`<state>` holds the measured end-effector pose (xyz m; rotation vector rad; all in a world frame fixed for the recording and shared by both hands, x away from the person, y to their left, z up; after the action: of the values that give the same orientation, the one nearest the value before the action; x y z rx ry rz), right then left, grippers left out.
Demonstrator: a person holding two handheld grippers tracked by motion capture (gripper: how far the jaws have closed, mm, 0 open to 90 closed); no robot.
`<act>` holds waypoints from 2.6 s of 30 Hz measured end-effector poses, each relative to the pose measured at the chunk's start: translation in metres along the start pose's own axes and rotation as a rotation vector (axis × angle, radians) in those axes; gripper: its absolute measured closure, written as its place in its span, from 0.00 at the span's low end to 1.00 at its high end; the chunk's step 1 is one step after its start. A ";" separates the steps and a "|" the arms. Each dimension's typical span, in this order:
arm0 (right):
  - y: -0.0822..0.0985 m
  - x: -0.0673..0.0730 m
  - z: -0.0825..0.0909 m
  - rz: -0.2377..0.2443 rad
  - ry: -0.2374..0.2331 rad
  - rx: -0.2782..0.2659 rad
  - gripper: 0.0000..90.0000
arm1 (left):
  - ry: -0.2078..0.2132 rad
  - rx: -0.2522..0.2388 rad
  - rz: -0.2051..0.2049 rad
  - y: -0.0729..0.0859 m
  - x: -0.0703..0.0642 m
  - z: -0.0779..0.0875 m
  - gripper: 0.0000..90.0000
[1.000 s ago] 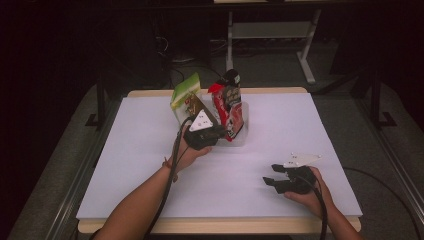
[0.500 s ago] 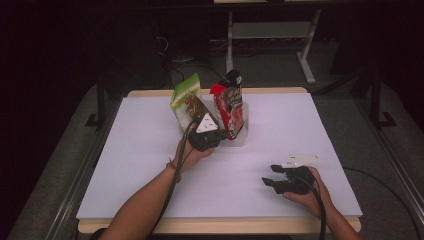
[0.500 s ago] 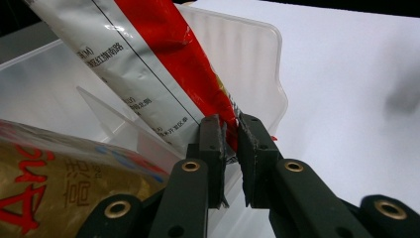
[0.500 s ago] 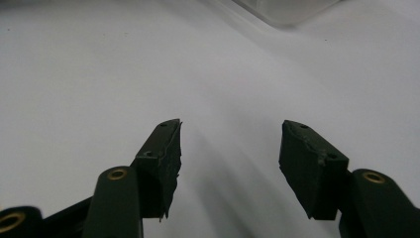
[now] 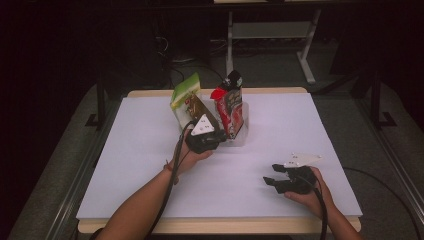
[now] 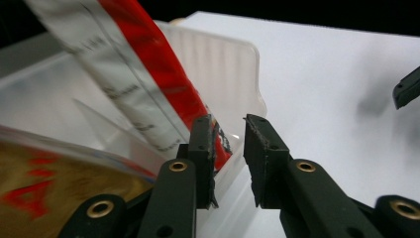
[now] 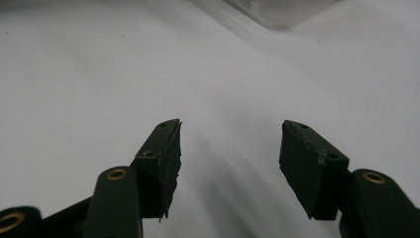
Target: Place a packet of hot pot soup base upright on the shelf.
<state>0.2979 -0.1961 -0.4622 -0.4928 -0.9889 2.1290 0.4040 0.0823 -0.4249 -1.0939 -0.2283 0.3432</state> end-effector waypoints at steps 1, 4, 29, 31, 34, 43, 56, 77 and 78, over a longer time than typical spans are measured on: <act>0.000 0.000 0.000 0.002 0.001 0.000 0.45 | 0.008 -0.008 0.002 -0.001 0.000 0.005 0.81; -0.001 0.000 0.003 0.006 0.011 -0.010 0.45 | -0.006 -0.019 -0.012 -0.003 -0.002 0.015 0.78; -0.014 0.002 0.019 0.114 0.114 -0.075 0.47 | -0.123 0.000 -0.065 0.022 -0.006 0.108 0.60; -0.015 0.002 0.020 0.128 0.123 -0.073 0.47 | -0.137 0.011 -0.063 0.027 -0.006 0.113 0.60; -0.015 0.002 0.020 0.150 0.138 -0.065 0.47 | -0.155 0.033 -0.057 0.036 -0.004 0.121 0.57; -0.013 0.000 0.021 0.201 0.161 -0.036 0.47 | -0.191 0.088 -0.081 0.061 -0.005 0.144 0.52; 0.002 -0.010 0.034 0.183 0.189 -0.066 0.45 | -0.235 0.126 -0.064 0.093 -0.009 0.180 0.46; 0.028 -0.026 0.052 0.115 0.243 -0.136 0.33 | -0.289 0.077 0.047 0.136 -0.008 0.228 0.36; 0.029 -0.027 0.054 0.108 0.257 -0.142 0.31 | -0.292 0.073 0.053 0.137 -0.008 0.230 0.36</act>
<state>0.2702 -0.2561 -0.4498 -0.8842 -0.9872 2.0330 0.2949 0.3260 -0.4462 -0.9768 -0.4428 0.5548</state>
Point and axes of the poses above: each handheld gripper's, and its own axes: z roughly backward along the jaws, y roughly out of its underside, x roughly to its left, the point moved 3 cm from there along -z, roughly forward along the jaws, and after that the axes turned 9 degrees about y, right-handed, at the moved point
